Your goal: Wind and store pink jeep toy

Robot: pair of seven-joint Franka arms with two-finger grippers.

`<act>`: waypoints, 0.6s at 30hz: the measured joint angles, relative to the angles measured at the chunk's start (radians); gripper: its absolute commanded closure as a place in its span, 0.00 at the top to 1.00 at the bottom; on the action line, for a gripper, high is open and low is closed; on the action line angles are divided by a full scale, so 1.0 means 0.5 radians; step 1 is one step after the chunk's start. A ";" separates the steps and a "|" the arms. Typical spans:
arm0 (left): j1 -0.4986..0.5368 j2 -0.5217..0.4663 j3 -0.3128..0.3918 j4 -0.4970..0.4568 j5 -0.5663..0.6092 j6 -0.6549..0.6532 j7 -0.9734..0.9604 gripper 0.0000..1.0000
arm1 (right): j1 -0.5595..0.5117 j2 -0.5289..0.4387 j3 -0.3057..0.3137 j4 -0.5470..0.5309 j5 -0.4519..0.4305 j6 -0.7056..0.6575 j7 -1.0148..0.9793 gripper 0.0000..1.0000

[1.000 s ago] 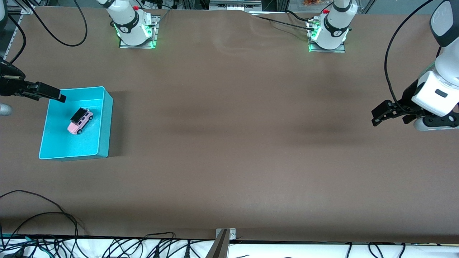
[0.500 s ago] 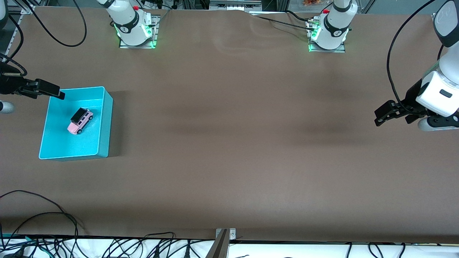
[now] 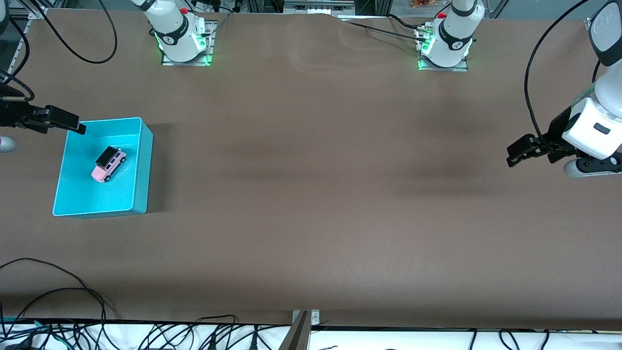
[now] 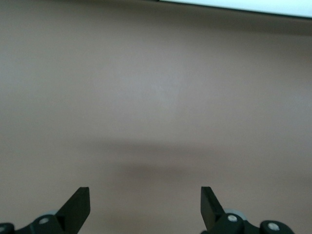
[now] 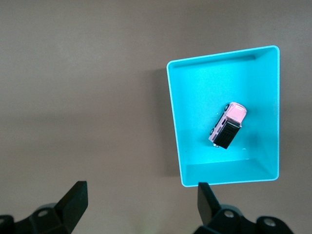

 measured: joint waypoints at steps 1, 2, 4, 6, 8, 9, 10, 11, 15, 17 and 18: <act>0.000 0.000 -0.001 -0.003 0.000 -0.014 0.002 1.00 | -0.001 0.000 -0.001 0.000 0.000 0.000 0.000 1.00; 0.000 0.000 -0.002 -0.004 0.000 -0.020 0.003 1.00 | -0.001 0.000 -0.001 0.000 0.000 0.000 0.000 1.00; -0.001 0.001 -0.004 -0.010 0.000 -0.046 0.006 1.00 | -0.001 0.000 0.001 0.001 0.000 0.000 -0.001 1.00; -0.002 0.001 -0.006 -0.016 0.000 -0.079 0.008 1.00 | 0.001 0.000 0.005 0.004 0.000 0.003 -0.002 1.00; -0.002 0.002 -0.007 -0.020 0.000 -0.106 0.008 1.00 | 0.002 0.001 0.011 0.023 -0.005 0.014 -0.002 1.00; -0.002 0.002 -0.007 -0.020 0.000 -0.120 0.009 1.00 | 0.005 0.001 0.015 0.045 -0.019 0.016 -0.002 1.00; -0.002 0.002 -0.007 -0.020 0.000 -0.132 0.009 1.00 | 0.009 0.001 0.019 0.067 -0.038 0.016 -0.003 1.00; -0.002 0.001 -0.007 -0.020 0.000 -0.139 0.010 1.00 | 0.014 0.001 0.025 0.090 -0.057 0.016 -0.005 1.00; -0.002 0.001 -0.007 -0.020 0.000 -0.156 0.010 1.00 | 0.054 0.000 0.053 0.154 -0.141 0.016 -0.005 1.00; -0.002 0.001 -0.007 -0.020 0.000 -0.161 0.011 1.00 | 0.084 0.000 0.064 0.163 -0.169 0.016 -0.003 1.00; -0.002 0.001 -0.007 -0.020 0.000 -0.162 0.011 1.00 | 0.096 0.001 0.066 0.164 -0.177 0.016 -0.002 1.00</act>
